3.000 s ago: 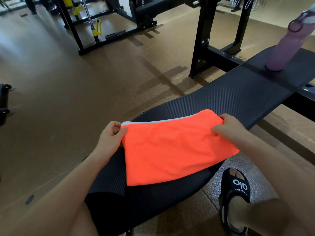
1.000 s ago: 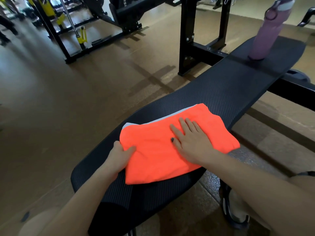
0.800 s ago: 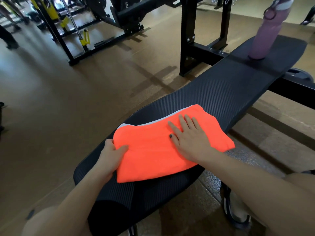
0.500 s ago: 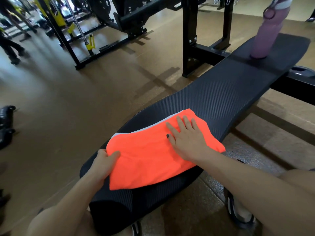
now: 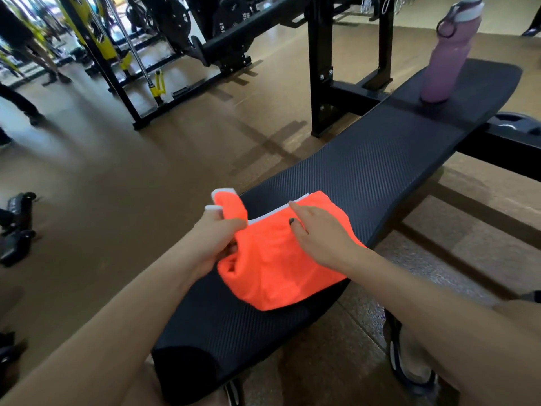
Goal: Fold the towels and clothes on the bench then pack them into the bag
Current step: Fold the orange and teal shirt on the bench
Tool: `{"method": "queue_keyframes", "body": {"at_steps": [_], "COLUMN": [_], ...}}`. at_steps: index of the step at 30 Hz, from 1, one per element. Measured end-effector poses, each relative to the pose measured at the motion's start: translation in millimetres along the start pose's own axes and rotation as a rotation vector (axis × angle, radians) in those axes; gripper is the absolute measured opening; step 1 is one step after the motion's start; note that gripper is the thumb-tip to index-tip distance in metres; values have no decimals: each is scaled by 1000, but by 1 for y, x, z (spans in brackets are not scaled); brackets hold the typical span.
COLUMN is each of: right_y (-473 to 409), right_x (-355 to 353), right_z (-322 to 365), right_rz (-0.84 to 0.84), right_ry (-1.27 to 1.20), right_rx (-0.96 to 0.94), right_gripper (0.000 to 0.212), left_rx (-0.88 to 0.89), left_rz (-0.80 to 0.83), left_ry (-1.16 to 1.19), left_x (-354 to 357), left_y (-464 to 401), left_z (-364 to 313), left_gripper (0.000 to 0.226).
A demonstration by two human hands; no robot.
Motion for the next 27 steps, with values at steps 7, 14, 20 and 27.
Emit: {"method": "queue_keyframes", "body": {"at_steps": [7,14,20,27], "right_y": [7,8,12,9], "right_x": [-42,-34,-33,-18], "right_z": [-38,-68,-59,-37], "right_rz": [-27,74,144,90], "right_ry": [-759,-826,-358,-228], "right_rx": [280,352,332,222], "right_gripper": [45,38,70,70], "left_rx": [-26,150,244,-43], "left_rz": [13,9,-342,-147], "left_ry": [0,-118,-207,-146], "left_x": [89,156,43,31], "left_y": [-53,-52,-30,-27], "left_z": [-57,-54,0,75], "left_gripper": [10,18,24,71]}}
Point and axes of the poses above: each hand's wrist, its own y-axis away from the middle knuckle, its own x-axis out of the palm, z = x × y, the point moved 10 cm from there along -y, towards the middle knuckle, and after that the axes turned 8 degrees about z, right-handed, at the moved point
